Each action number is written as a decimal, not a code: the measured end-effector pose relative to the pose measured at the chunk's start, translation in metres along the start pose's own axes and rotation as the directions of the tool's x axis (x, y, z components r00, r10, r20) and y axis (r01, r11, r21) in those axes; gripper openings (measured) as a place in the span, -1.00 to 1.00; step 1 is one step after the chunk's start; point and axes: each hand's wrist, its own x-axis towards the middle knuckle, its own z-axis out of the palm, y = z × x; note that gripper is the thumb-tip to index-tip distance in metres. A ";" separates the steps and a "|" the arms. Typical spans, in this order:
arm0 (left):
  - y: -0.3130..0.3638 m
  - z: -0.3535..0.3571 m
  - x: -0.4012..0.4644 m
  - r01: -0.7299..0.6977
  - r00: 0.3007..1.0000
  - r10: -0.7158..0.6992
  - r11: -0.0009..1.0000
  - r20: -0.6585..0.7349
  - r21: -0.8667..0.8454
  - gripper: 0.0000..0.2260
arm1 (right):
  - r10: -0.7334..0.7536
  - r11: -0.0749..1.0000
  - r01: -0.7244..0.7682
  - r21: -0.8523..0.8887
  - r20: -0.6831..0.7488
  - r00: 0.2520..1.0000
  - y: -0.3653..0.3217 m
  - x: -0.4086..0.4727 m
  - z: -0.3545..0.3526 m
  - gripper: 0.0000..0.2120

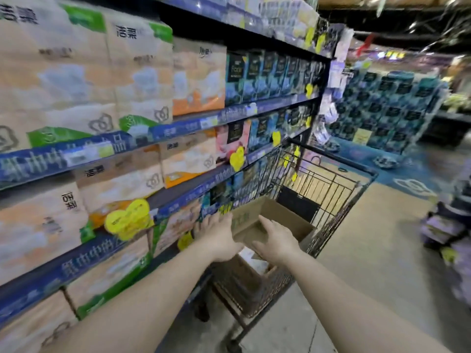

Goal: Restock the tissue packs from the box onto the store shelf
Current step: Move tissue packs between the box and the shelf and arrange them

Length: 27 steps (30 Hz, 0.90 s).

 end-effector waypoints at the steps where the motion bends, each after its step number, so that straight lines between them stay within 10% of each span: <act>1: 0.001 0.002 0.023 -0.008 1.000 0.008 1.000 0.003 0.022 -0.16 | 0.027 0.999 -0.028 0.016 0.018 0.999 0.007 0.020 -0.002 -0.27; 15: -0.017 0.064 0.227 0.290 0.939 -0.238 0.937 0.250 -0.196 -0.21 | 0.172 0.977 -0.202 0.070 0.305 0.937 0.112 0.239 0.036 -0.35; 27: -0.013 0.264 0.354 0.738 0.650 -0.601 0.350 0.465 -0.578 -0.49 | 0.088 0.996 -0.075 -0.050 0.741 0.665 0.229 0.422 0.191 -0.37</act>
